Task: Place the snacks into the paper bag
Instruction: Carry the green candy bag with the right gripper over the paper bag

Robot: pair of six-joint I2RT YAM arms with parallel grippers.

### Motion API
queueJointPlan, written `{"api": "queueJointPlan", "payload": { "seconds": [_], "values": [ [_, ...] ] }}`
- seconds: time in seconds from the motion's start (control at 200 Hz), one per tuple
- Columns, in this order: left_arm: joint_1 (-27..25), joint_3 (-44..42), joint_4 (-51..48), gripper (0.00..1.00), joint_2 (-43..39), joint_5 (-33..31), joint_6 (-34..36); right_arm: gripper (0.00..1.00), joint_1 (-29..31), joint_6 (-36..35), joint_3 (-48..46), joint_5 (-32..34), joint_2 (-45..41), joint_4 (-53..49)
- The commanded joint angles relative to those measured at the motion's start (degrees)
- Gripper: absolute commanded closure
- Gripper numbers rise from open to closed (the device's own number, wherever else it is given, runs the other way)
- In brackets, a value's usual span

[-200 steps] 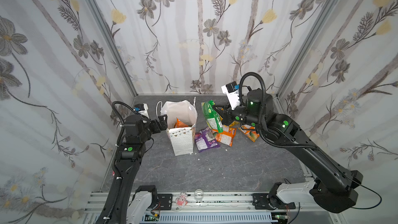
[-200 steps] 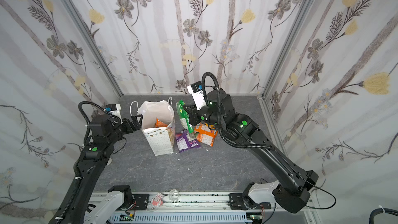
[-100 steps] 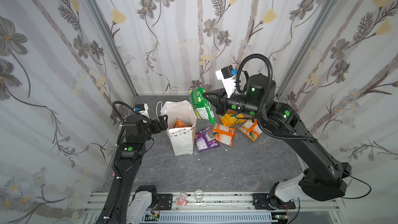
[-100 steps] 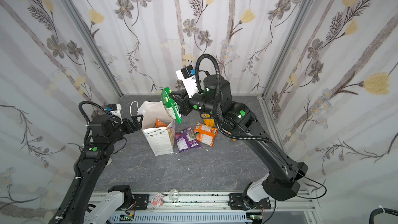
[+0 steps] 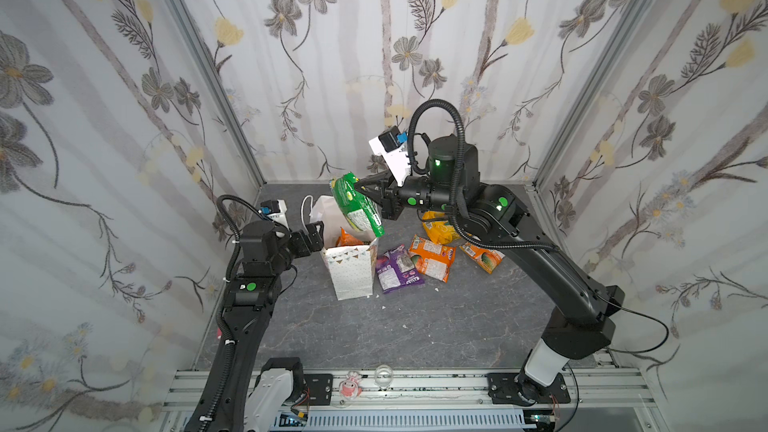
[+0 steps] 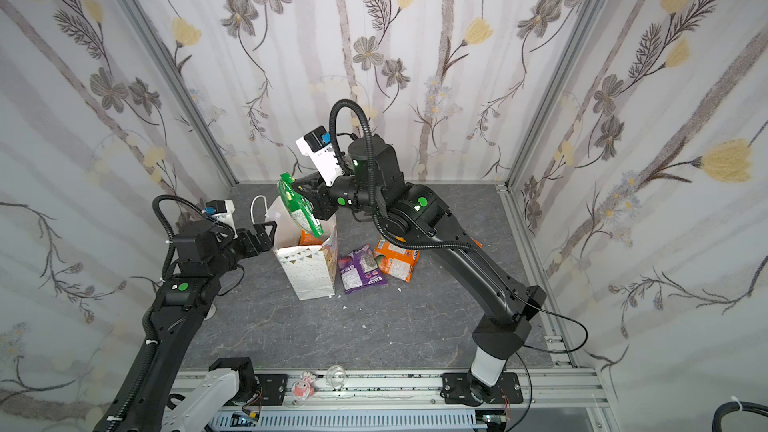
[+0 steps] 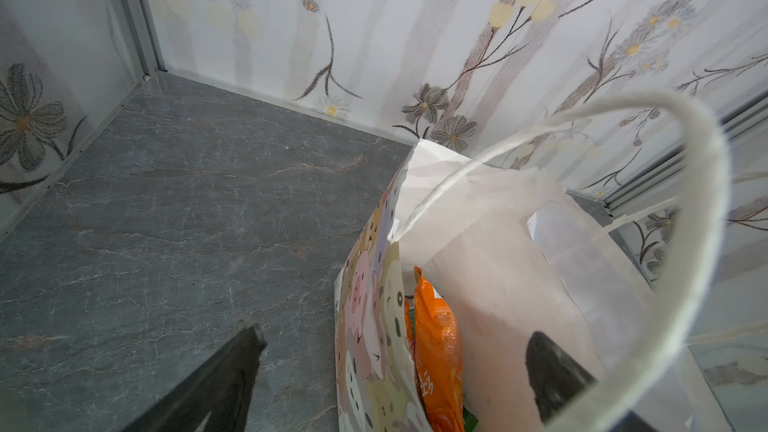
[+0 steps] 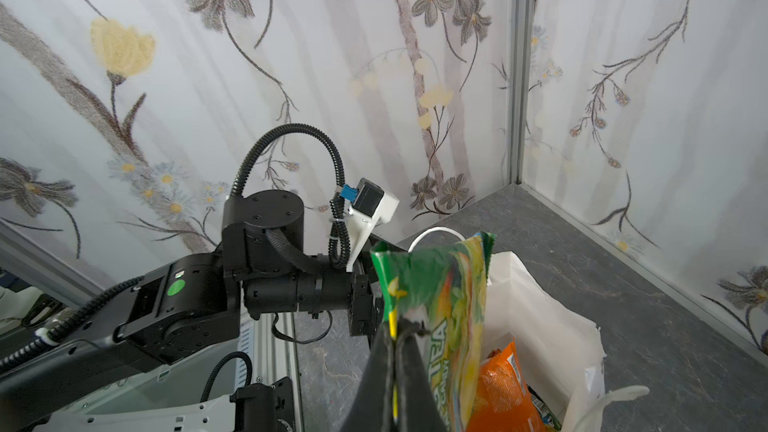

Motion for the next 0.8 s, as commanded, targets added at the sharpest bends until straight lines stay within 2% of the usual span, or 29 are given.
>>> {"api": "queueJointPlan", "payload": {
  "seconds": [0.0,0.33,0.445,0.794],
  "values": [
    [0.05,0.16,0.98,0.00,0.04,-0.39,-0.07,1.00,0.07,-3.11,4.14,-1.94,2.87,-1.79],
    [0.06,0.05,1.07,0.00,0.00,-0.02,-0.16,1.00,-1.46,-6.58,4.65,-0.37,6.06,-3.51],
    [0.01,0.15,1.07,0.00,-0.02,-0.02,-0.16,1.00,-2.34,-6.82,4.59,-3.59,7.22,-4.45],
    [0.10,0.03,1.07,0.00,0.16,-0.04,-0.16,1.00,-2.57,-3.37,4.65,-5.43,11.40,-1.87]
  ]
}}
